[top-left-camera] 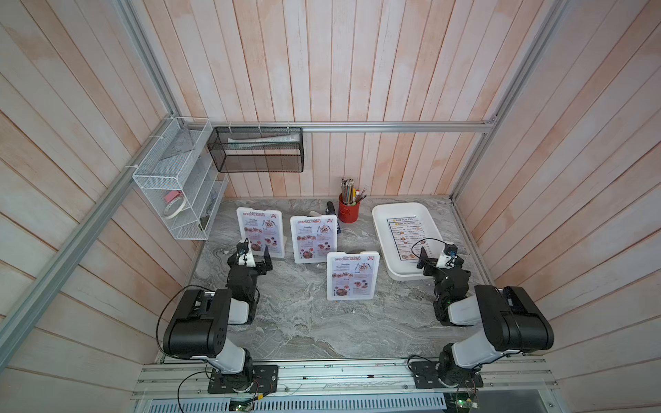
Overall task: Replace the menus in the menu holders
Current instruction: Adjust the menu holder at the center of the board.
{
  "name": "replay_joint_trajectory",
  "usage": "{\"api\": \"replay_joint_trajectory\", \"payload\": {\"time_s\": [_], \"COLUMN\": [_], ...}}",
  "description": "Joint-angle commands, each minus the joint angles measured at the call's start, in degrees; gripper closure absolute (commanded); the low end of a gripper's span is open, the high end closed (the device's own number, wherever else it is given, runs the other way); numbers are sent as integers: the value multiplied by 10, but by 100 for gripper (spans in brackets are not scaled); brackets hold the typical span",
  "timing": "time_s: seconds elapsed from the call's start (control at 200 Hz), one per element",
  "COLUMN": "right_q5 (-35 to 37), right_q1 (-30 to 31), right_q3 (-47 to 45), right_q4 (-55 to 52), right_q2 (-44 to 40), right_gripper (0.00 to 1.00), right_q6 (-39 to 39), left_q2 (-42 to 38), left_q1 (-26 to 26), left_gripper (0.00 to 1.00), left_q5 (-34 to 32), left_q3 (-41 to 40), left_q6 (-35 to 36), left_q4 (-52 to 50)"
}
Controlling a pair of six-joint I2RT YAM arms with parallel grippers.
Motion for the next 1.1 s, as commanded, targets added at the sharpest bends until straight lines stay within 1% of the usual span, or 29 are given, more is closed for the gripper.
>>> {"api": "replay_joint_trajectory", "payload": {"time_s": [0.0,0.605,0.685,0.835,0.86,0.895,0.96,1.04,1.095], "right_q5": [-6,-6,-6,-11,-11,-9,-13,-28,-42], "right_q1": [-3,-3,-3,-5,-5,-5,-5,-5,-5], "right_q3": [7,7,8,8,7,11,33,72,88], "right_q4": [-5,-5,-6,-5,-4,-17,-83,-180,-217], "right_q2": [4,4,4,4,4,-4,-33,-70,-94], "right_gripper": [2,2,2,2,2,2,2,2,2], "right_q6": [7,7,7,7,8,8,6,2,-2], "left_q2": [2,2,2,-2,-13,-34,-67,-89,-103], "left_q1": [1,3,17,20,20,22,23,23,22], "left_gripper": [0,0,0,0,0,0,0,0,0], "left_q5": [15,19,43,44,32,19,14,11,2], "left_q3": [2,8,9,2,8,24,57,75,93], "left_q6": [3,0,-10,-12,-19,-28,-28,-26,-33], "left_q4": [0,-6,-11,-1,-19,-71,-158,-200,-240]}}
